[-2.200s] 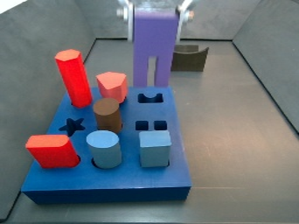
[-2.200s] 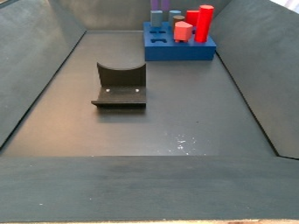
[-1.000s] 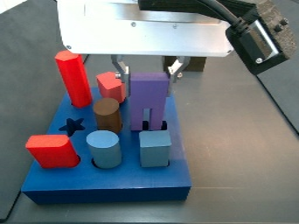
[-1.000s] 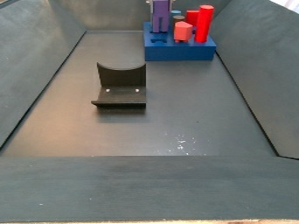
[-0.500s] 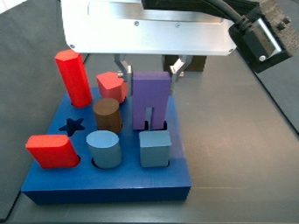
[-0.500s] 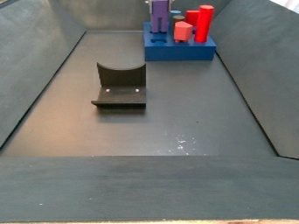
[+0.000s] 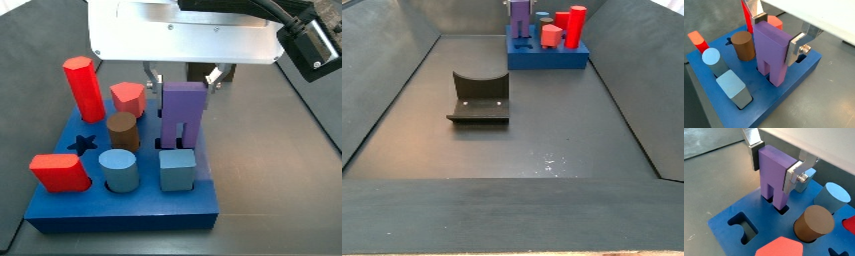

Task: Pick up the double-square object. Move up. Place the double-square object on the fixture. Regrasp the double-square object. Move to above the board. Insert the double-square object.
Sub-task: Insert the double-square object.

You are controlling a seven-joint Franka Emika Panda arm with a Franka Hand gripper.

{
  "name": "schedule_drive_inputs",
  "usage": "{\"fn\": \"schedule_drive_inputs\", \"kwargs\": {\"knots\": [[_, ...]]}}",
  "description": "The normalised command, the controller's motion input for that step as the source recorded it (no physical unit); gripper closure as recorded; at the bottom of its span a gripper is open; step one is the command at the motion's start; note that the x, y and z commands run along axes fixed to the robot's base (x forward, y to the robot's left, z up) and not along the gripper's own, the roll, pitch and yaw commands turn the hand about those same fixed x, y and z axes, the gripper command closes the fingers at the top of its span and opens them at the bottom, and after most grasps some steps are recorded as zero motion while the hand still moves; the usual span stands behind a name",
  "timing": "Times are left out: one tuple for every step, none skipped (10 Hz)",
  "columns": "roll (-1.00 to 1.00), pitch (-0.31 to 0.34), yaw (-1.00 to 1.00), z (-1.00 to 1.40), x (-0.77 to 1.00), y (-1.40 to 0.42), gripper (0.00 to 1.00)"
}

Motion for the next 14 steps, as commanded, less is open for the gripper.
{"fn": "schedule_drive_inputs", "kwargs": {"knots": [[0.05, -0.011, -0.02, -0.19, 0.0, 0.0, 1.0], [0.0, -0.053, -0.05, -0.09, -0.15, 0.0, 1.0], [-0.01, -0.139, -0.03, -0.04, -0.2, 0.0, 1.0], [-0.03, -0.181, 0.0, -0.05, -0.19, 0.0, 1.0], [-0.02, -0.214, 0.0, -0.05, -0.21, 0.0, 1.0], [0.0, -0.181, 0.0, -0.12, -0.1, 0.0, 1.0], [0.0, -0.176, 0.0, -0.2, -0.03, 0.0, 1.0], [0.0, -0.189, 0.0, -0.37, 0.0, 0.0, 1.0], [0.03, -0.247, 0.0, -0.51, -0.03, 0.0, 1.0], [0.06, -0.197, 0.0, -0.45, 0.0, -0.03, 1.0], [0.2, -0.044, 0.0, -0.23, 0.0, -0.22, 1.0], [0.35, 0.016, 0.0, 0.0, 0.04, -0.32, 1.0], [0.35, 0.019, 0.0, 0.0, 0.02, -0.29, 1.0], [0.15, 0.0, 0.0, -0.05, 0.0, -0.11, 1.0]]}}
